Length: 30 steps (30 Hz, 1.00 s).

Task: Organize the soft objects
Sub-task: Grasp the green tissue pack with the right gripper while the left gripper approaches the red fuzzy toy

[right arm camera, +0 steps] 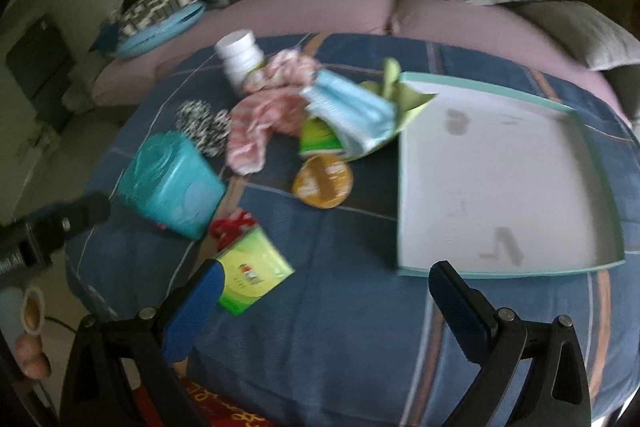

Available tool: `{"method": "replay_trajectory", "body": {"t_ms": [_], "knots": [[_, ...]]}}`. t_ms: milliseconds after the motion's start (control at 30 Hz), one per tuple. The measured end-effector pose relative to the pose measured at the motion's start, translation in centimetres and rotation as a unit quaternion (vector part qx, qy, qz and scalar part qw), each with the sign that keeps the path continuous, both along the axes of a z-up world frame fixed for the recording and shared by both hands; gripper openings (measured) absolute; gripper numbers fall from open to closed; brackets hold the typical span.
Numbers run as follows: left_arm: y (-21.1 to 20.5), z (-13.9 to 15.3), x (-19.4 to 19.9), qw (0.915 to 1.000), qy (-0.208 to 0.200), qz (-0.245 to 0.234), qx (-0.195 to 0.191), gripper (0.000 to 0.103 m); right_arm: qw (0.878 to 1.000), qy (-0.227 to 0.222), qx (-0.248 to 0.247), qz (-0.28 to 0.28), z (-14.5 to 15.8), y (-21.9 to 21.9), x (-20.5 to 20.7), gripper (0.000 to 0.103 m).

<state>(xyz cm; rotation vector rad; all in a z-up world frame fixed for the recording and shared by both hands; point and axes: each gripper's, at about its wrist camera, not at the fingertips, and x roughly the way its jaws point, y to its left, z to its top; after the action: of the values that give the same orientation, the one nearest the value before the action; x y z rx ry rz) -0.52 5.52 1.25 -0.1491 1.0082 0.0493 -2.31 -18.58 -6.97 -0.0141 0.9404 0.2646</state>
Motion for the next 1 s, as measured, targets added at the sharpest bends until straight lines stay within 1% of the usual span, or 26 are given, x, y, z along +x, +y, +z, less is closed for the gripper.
{"method": "replay_trajectory", "body": {"t_ms": [200,267,500,600,767,900,1000], "knots": [[0.9,-0.7,0.3,0.9999,0.007,0.006,-0.008,0.103,0.998,0.028,-0.004,0.055,-1.5,2.4,0.5,0.103],[1.2,-1.2,0.3,0.9999,0.011,0.008,-0.006,0.103,0.997,0.036,-0.007,0.066,-1.9,2.8,0.6,0.103],[2.1,-2.3,0.1,0.9994,0.021,0.02,-0.019,0.103,0.993,0.065,-0.019,0.098,-3.3,4.3,1.2,0.103],[2.2,-2.8,-0.1,0.9988,0.025,0.018,-0.037,0.103,0.991,0.076,-0.022,0.105,-3.6,4.6,1.7,0.103],[2.1,-3.4,0.0,0.9979,0.03,0.012,-0.056,0.103,0.988,0.085,-0.033,0.121,-3.9,5.5,2.6,0.102],[2.5,-3.9,0.1,0.9964,0.032,0.017,-0.076,0.103,0.983,0.1,-0.053,0.146,-4.9,6.6,3.6,0.102],[2.8,-4.2,0.1,0.9961,0.031,0.022,-0.08,0.103,0.979,0.104,-0.063,0.161,-5.4,7.3,3.7,0.099]]}}
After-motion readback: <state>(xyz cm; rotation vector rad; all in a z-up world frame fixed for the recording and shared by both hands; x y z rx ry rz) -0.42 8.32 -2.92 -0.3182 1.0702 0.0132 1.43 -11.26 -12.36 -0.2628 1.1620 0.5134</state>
